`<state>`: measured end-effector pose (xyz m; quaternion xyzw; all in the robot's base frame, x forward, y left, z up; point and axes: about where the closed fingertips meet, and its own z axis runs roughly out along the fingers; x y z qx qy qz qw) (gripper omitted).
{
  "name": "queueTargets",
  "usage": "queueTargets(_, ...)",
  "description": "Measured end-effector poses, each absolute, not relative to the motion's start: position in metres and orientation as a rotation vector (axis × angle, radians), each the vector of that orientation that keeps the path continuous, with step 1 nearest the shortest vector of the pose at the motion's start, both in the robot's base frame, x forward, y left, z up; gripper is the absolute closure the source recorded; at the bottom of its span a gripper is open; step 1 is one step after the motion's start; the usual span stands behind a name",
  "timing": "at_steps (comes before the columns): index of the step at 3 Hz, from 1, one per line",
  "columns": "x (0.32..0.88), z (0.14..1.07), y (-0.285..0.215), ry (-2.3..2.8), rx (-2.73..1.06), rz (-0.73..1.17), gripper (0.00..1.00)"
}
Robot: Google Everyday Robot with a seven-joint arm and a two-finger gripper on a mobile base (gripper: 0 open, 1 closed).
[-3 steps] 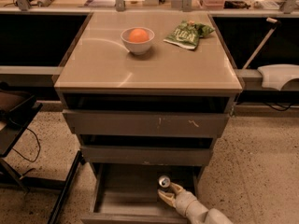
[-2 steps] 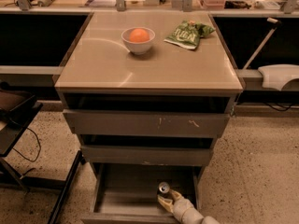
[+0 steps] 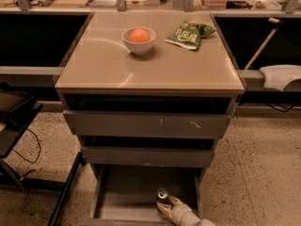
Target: Place redbull can into bottom drawer
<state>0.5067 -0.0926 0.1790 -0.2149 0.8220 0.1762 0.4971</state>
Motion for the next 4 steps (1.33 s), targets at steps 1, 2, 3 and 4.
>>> queueTargets(1,0.5067,0.1790,-0.0925,1.990,-0.520,0.427,0.81)
queueTargets(2,0.5067,0.1790,-0.0925,1.990,-0.520,0.427,0.58)
queueTargets(3,0.5067,0.1790,-0.0925,1.990,-0.520,0.427,0.35)
queueTargets(4,0.5067,0.1790,-0.0925,1.990,-0.520,0.427,0.12)
